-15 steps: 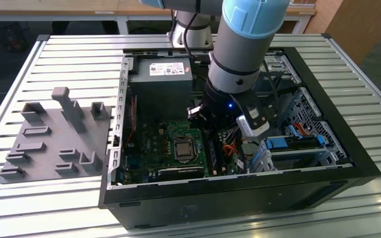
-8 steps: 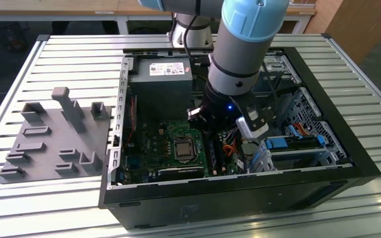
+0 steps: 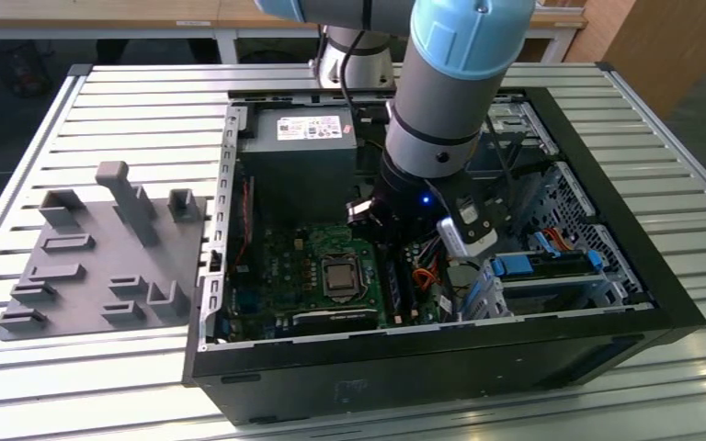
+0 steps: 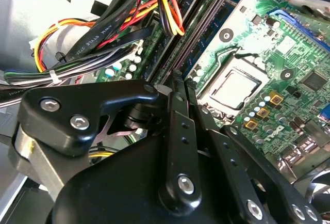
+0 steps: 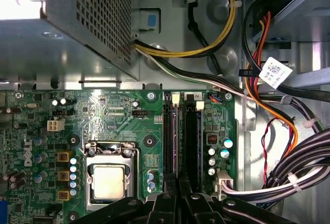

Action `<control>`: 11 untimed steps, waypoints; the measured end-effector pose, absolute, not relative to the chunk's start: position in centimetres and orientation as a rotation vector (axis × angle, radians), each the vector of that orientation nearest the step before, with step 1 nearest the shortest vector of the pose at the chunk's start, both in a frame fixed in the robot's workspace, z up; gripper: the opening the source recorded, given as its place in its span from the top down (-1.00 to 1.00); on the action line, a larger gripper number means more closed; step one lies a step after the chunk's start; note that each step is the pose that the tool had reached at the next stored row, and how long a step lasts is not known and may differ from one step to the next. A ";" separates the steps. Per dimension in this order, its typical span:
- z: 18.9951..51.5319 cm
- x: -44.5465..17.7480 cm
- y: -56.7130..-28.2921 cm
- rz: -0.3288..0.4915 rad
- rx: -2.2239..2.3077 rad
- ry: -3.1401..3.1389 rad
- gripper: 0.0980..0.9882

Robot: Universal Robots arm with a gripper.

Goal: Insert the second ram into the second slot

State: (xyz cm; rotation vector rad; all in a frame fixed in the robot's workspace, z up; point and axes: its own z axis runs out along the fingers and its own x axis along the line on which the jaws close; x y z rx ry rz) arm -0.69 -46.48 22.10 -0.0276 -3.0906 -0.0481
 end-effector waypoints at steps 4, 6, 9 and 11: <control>22.3 -0.7 -46.5 -0.049 -0.028 -3.091 0.92; 22.4 -0.7 -46.5 -0.049 -0.028 -3.091 0.92; 22.4 -0.7 -46.5 -0.049 -0.027 -3.091 0.92; 22.4 -0.7 -46.5 -0.049 -0.024 -3.091 0.92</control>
